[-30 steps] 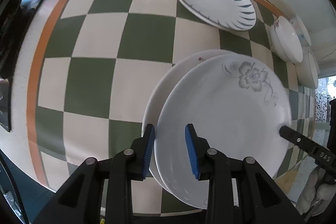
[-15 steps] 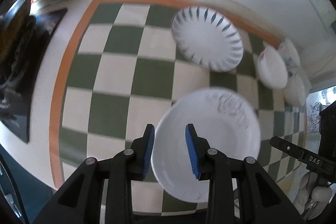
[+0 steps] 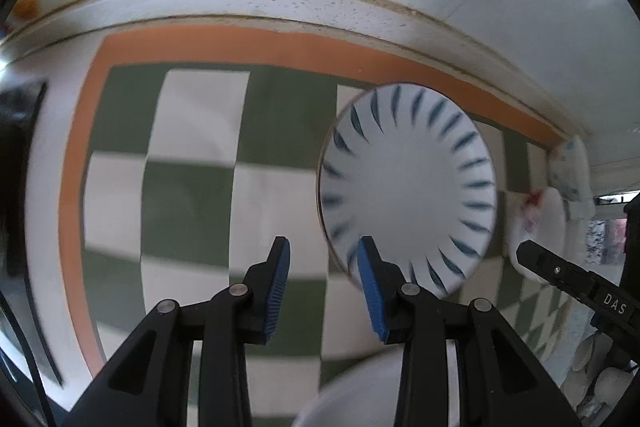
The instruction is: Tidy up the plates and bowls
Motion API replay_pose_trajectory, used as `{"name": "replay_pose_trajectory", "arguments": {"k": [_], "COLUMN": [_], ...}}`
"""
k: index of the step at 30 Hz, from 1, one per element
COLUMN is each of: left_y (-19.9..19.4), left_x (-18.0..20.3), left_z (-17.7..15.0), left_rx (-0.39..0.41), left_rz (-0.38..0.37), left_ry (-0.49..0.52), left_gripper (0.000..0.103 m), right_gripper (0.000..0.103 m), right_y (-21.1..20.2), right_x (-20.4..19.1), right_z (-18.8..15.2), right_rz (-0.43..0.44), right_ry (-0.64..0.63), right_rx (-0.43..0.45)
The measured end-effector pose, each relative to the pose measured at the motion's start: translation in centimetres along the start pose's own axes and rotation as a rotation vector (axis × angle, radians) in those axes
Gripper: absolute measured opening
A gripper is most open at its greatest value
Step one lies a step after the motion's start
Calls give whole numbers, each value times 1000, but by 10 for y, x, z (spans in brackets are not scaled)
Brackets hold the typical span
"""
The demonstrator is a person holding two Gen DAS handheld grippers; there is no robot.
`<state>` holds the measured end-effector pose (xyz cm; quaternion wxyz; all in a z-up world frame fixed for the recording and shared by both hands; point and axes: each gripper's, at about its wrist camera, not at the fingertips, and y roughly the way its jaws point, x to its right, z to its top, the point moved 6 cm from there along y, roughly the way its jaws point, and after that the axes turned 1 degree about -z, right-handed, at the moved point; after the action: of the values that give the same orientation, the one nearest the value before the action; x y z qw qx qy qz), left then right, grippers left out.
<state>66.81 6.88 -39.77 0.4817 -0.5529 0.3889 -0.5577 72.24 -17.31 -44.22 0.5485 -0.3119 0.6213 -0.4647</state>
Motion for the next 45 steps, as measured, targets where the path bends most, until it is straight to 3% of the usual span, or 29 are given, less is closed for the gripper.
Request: {"name": "replay_pose_trajectory", "arguments": {"k": [5,10,15,20,30,38,45], "left_y": [29,46,51,48,27,-4,-28], "left_x": [1,5,11,11,10,3,13], "left_z": [28,38,43,39,26,24,-5], "left_rx": [-50,-86,-73,-54,16,63,110], "left_rz": [12,20,-6,3,-13,-20,-34], "left_ry": [48,92,121,121,89,83,85], "left_gripper": [33,32,18,16,16,16,16], "right_gripper": [30,30,24,10,9,9,9], "right_y": [35,58,64,68,64,37,5], "right_x": [6,11,4,-1,-11,-18,-27], "right_z": [28,39,47,53,45,31,14], "right_rz": [-116,-169,-205,-272,-192,-142,-112], "right_ry": [29,46,21,-35,-79,-101,-128], "right_rx": [-18,-51,-37,-26,-41,-19,4]}}
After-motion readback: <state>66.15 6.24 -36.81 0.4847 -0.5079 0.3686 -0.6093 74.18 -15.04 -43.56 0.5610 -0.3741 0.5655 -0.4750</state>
